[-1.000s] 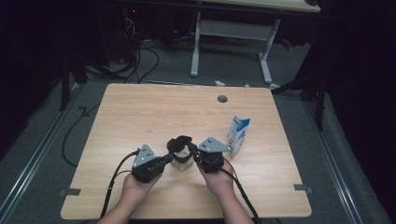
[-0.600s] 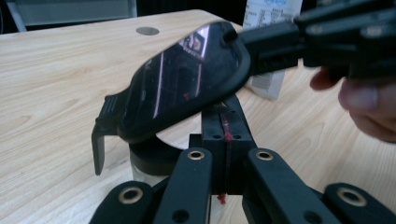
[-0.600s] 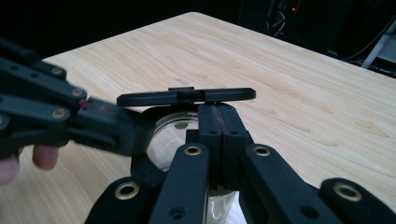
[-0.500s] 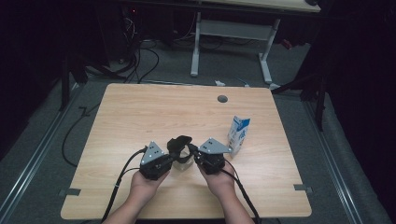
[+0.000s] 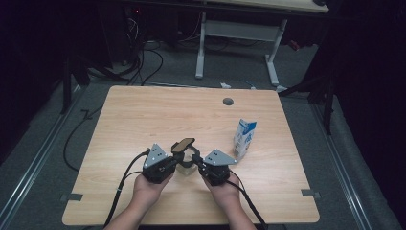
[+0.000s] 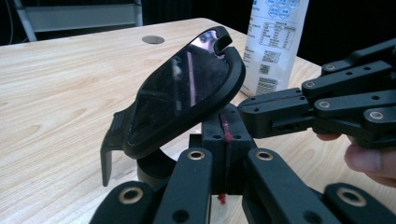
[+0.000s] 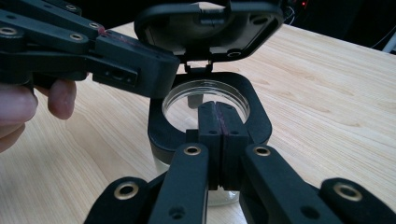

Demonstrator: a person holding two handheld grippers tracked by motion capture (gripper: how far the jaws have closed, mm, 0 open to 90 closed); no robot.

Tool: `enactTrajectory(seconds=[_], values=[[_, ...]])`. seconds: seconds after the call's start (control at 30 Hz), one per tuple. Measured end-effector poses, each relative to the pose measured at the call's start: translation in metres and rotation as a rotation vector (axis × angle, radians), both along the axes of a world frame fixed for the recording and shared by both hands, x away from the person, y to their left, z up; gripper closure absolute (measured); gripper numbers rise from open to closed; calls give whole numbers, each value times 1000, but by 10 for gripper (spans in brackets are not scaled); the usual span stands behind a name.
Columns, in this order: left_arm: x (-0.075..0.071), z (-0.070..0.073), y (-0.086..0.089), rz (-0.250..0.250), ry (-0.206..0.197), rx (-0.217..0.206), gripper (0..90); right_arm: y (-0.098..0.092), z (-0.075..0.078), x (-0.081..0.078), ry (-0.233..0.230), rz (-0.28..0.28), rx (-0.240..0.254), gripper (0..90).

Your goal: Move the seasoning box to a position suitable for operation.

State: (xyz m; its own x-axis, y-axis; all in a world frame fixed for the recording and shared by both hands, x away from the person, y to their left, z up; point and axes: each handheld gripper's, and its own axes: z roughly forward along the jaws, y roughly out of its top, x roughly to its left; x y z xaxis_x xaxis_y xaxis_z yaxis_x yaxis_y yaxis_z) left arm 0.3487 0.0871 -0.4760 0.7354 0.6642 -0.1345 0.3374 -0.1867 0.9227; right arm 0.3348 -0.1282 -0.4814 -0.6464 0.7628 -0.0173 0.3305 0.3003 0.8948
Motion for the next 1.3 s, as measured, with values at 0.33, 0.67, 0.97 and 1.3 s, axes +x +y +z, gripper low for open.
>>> enactTrajectory(seconds=[0.33,0.67,0.97,1.3], values=[[7,4,7,49,-1,-6,899,-1,-4,-2,-24,2,15,900],[14,6,16,95,8,-28,899,-2,-5,-2,-30,2,22,900],[17,7,21,118,7,-31,898,-2,-6,-3,-38,-1,28,900],[20,6,24,135,9,-32,899,-3,-7,-2,-39,4,34,900]])
